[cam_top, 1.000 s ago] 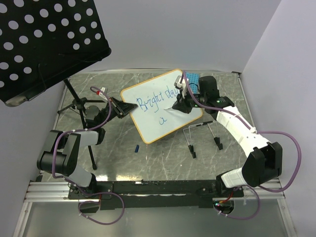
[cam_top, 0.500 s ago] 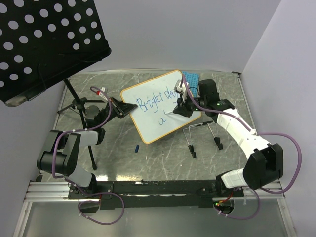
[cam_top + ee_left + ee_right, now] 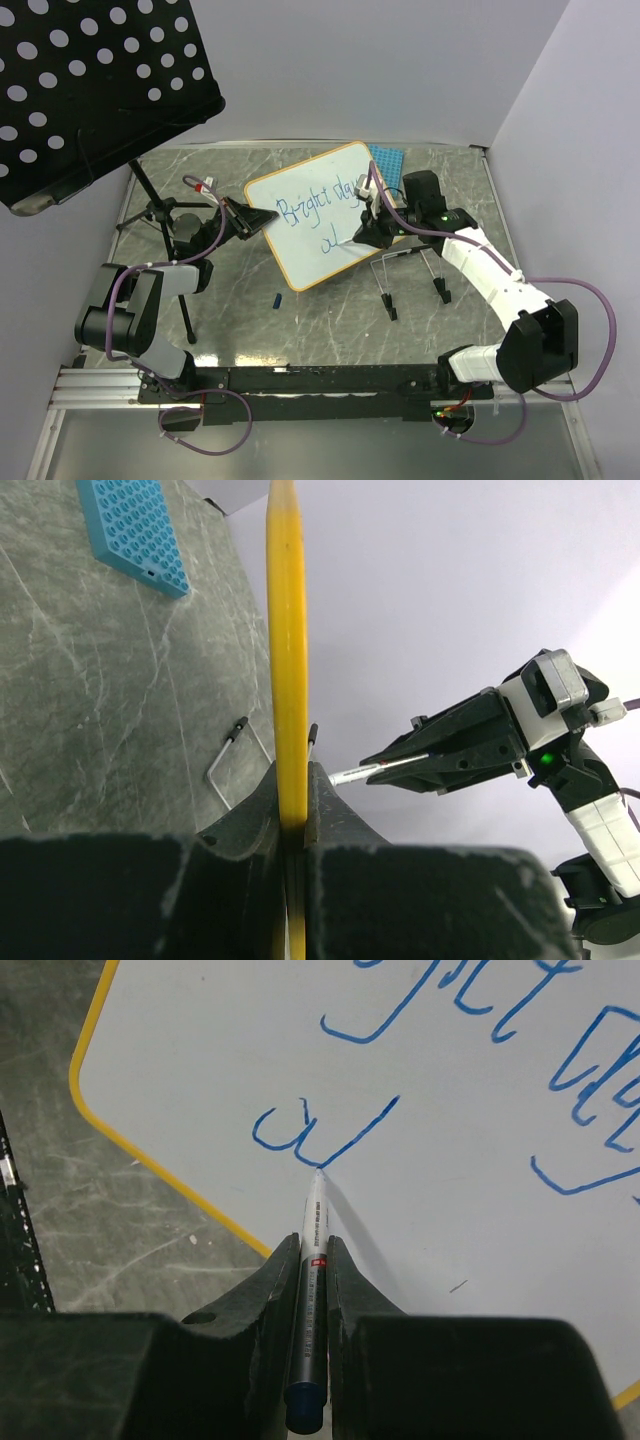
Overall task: Write a sentence on the whiteboard
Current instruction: Write on the whiteboard with the whiteboard.
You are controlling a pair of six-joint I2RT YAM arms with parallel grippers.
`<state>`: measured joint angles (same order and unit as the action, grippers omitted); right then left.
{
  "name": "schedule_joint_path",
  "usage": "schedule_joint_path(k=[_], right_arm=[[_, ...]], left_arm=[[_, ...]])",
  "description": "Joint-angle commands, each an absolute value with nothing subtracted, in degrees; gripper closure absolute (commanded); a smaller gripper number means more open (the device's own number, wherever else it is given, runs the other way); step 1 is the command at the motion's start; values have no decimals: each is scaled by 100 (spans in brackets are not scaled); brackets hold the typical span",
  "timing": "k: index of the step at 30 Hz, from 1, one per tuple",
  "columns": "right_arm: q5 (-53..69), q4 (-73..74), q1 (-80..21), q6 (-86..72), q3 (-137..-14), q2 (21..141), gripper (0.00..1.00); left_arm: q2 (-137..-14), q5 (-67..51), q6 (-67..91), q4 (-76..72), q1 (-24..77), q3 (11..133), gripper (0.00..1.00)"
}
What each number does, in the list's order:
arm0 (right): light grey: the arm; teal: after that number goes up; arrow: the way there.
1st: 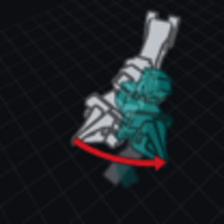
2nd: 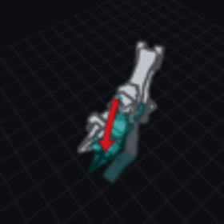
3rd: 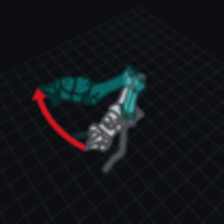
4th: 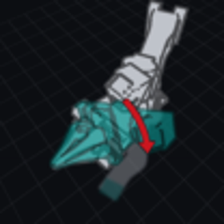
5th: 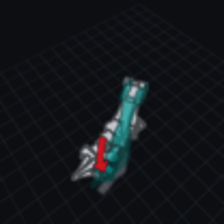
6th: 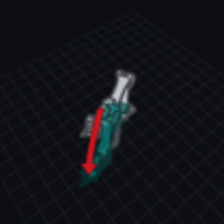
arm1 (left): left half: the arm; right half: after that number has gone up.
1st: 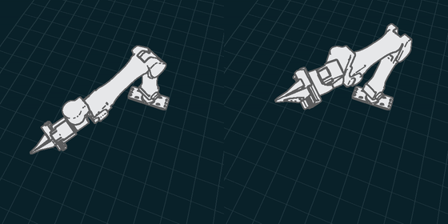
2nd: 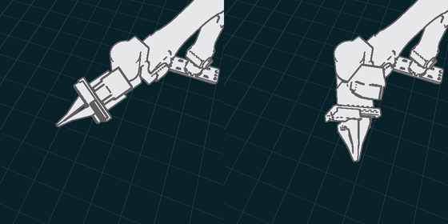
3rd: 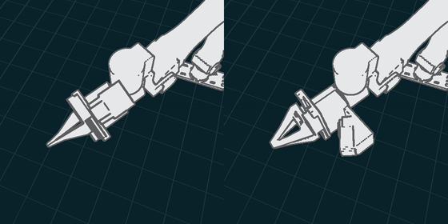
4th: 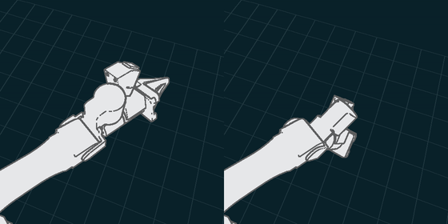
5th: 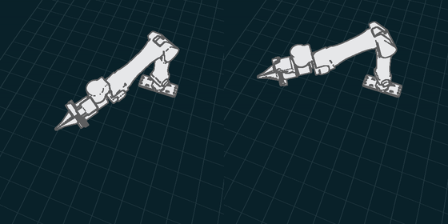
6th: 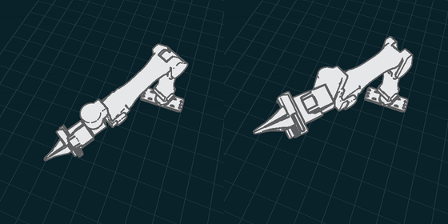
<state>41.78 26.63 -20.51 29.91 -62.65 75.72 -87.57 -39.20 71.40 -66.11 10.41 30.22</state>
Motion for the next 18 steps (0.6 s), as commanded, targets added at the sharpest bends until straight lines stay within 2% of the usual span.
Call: schedule_joint_path(k=[1,18], right_arm=[[4316,2865,-2136,3182,-6214,7356,100],[3903,2347,-2136,2777,-6636,7673,100]], left_arm=[[-8517,-3920,7488,-9079,1037,3357,99],[-8446,-3938,7488,-9070,1037,3287,99]])
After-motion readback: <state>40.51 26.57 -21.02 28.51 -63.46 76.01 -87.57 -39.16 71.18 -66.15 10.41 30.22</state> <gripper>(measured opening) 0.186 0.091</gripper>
